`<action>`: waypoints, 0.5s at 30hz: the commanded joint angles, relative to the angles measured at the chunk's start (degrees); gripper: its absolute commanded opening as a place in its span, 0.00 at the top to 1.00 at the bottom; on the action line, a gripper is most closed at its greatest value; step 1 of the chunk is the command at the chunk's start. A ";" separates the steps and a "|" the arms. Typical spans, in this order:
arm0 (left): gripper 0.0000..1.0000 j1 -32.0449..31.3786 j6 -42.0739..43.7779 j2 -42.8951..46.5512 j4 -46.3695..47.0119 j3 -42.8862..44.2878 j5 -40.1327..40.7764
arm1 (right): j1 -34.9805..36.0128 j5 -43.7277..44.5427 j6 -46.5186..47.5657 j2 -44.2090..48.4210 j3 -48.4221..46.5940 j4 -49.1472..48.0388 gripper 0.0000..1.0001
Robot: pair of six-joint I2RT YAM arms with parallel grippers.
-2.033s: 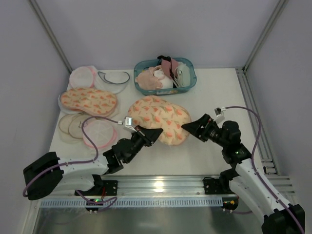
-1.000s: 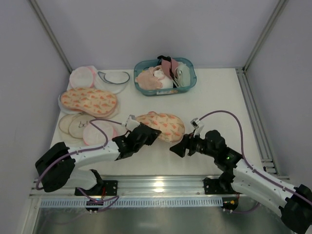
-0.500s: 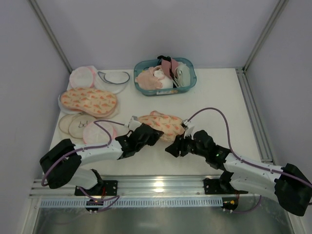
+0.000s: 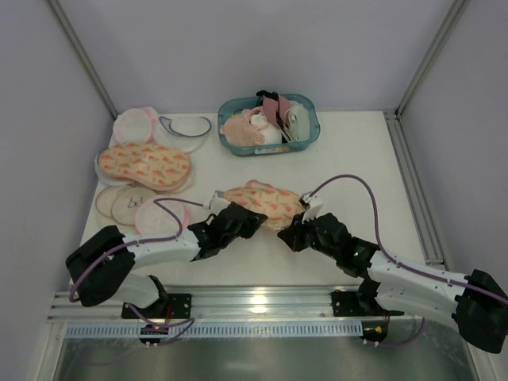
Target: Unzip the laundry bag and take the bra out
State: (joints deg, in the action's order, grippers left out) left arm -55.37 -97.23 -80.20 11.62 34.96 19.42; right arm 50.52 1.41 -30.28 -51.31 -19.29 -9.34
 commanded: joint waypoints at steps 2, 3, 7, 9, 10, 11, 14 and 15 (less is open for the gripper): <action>1.00 0.00 0.46 1.01 2.45 -0.51 0.27 | 0.37 5.62 -0.39 1.47 -4.61 5.90 0.96; 1.00 0.00 1.07 1.71 2.36 -0.77 0.62 | 0.37 6.84 -1.26 1.74 -5.92 9.83 0.96; 1.00 0.00 2.83 3.38 0.87 -0.95 1.67 | 0.37 9.22 -3.64 2.97 -7.78 18.73 0.96; 1.00 0.09 3.88 3.91 0.08 -1.03 1.85 | 0.37 10.19 -3.99 3.58 -8.83 23.29 0.96; 1.00 0.09 4.06 4.35 -0.45 -1.30 1.85 | 0.37 11.06 -4.34 3.85 -9.10 24.45 0.96; 1.00 0.18 4.24 4.53 -0.28 -1.56 1.76 | 0.37 11.24 -4.35 3.94 -9.80 25.59 0.96; 1.00 0.53 5.38 5.32 -0.63 -2.70 1.24 | 0.37 12.30 -4.35 3.68 -11.12 29.72 0.96; 1.00 0.70 5.99 5.67 -0.11 -2.88 0.63 | 0.37 12.82 -4.26 3.41 -12.34 32.17 0.96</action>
State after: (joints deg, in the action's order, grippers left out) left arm -55.24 -94.24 -76.82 11.49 33.06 19.46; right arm 50.89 9.19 -33.85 -48.03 -28.01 14.66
